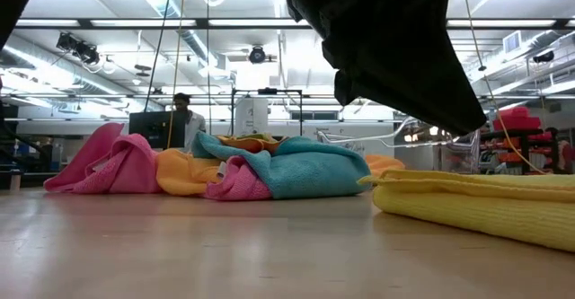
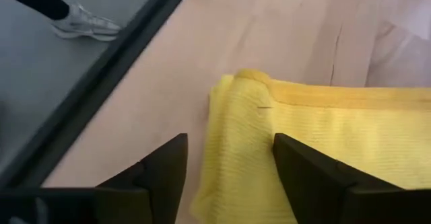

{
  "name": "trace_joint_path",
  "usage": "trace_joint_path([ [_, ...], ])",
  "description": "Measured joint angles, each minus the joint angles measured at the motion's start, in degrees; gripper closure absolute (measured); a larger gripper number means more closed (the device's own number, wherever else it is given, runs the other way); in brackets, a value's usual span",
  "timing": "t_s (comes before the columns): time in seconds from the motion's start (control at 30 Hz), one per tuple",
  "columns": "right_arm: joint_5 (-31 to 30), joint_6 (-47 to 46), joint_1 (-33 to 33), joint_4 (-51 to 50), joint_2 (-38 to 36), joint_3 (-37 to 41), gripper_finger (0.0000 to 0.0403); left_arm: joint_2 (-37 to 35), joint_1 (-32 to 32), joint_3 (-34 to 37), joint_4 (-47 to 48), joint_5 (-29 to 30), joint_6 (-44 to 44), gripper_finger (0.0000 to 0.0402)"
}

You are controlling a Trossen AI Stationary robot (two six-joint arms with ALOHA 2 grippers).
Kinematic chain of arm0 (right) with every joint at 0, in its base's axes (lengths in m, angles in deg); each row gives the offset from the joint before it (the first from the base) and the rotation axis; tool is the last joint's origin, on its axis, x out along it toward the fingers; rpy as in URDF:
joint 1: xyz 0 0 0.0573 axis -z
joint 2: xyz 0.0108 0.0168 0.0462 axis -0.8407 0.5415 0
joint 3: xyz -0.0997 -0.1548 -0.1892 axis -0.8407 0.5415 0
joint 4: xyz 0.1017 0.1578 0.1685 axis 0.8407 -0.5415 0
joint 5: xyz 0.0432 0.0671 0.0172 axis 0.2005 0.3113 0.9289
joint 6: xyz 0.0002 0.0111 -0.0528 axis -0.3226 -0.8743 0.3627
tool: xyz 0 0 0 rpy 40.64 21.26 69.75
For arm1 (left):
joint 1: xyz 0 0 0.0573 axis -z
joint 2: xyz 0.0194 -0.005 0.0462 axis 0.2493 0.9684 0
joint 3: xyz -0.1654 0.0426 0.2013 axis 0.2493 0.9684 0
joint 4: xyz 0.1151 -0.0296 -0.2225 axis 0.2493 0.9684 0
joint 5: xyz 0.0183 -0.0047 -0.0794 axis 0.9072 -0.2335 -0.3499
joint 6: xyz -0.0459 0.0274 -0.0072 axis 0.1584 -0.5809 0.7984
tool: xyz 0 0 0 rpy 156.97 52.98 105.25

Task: Fold microfiber towels
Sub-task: Fold the yellow towel

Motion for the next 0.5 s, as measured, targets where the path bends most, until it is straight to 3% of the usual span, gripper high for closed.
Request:
trace_joint_path([
  [0.5,-1.9,1.0,0.0,0.7,3.9,-0.2,0.0257,0.0,0.0,0.0,0.0,0.0,1.6,0.0355],
])
